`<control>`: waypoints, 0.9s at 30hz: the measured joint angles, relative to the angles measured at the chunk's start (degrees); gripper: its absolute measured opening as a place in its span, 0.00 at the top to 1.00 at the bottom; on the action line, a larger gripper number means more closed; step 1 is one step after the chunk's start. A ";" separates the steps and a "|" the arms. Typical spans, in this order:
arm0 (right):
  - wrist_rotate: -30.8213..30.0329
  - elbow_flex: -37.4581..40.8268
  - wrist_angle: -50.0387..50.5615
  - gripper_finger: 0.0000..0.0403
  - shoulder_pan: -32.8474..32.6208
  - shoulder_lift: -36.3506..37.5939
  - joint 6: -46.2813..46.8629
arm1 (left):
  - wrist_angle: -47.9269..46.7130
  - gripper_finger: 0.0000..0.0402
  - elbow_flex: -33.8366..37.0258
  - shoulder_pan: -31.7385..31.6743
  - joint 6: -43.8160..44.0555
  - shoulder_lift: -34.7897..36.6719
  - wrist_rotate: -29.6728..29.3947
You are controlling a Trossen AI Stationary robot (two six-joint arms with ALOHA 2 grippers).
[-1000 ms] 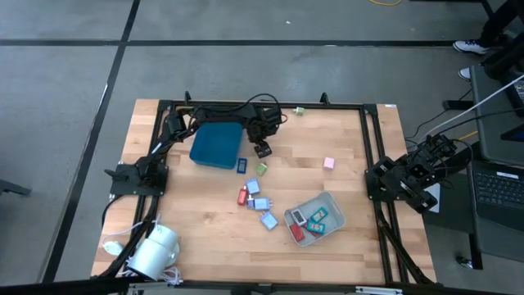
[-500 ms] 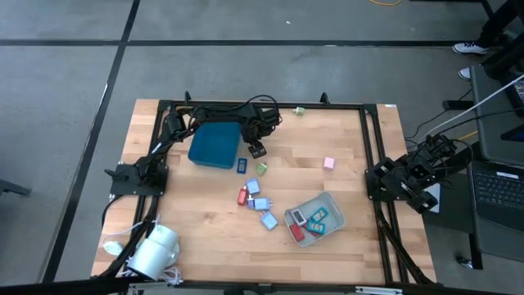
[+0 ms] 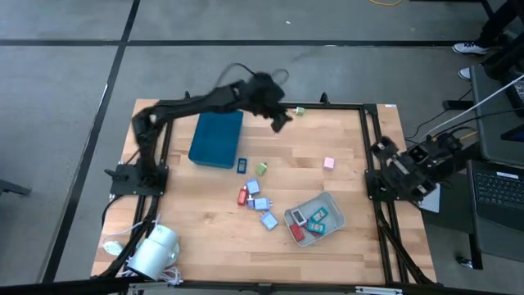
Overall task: Pick & Place Office items
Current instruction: Put the blue digital clock into the gray bin
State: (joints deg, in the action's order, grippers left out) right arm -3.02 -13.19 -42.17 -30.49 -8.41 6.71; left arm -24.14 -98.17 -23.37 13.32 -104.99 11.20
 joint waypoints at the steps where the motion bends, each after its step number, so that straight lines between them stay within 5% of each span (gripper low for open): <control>1: -2.70 -3.52 5.33 0.29 0.35 -2.12 0.73 | -0.44 0.46 -0.02 0.16 -0.03 2.34 -0.26; 5: -15.60 -17.26 23.36 0.29 2.59 -13.09 2.49 | -2.49 0.46 -0.09 2.48 -1.95 8.84 -4.27; 11: -29.99 -31.51 26.44 0.29 8.36 -29.79 -0.88 | -3.07 0.46 -0.09 8.84 0.07 14.42 -10.97; 19: -30.59 -40.03 35.32 0.29 19.51 -45.99 7.74 | -2.88 0.46 -0.09 19.64 2.07 17.38 -23.69; 27: -30.69 -40.51 33.55 0.29 21.18 -46.81 7.12 | -8.43 0.46 -0.12 25.90 2.21 23.60 -40.17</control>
State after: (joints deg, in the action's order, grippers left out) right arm -33.71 -53.69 -8.62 -9.31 -55.22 13.83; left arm -32.57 -98.29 2.53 15.53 -81.39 -28.97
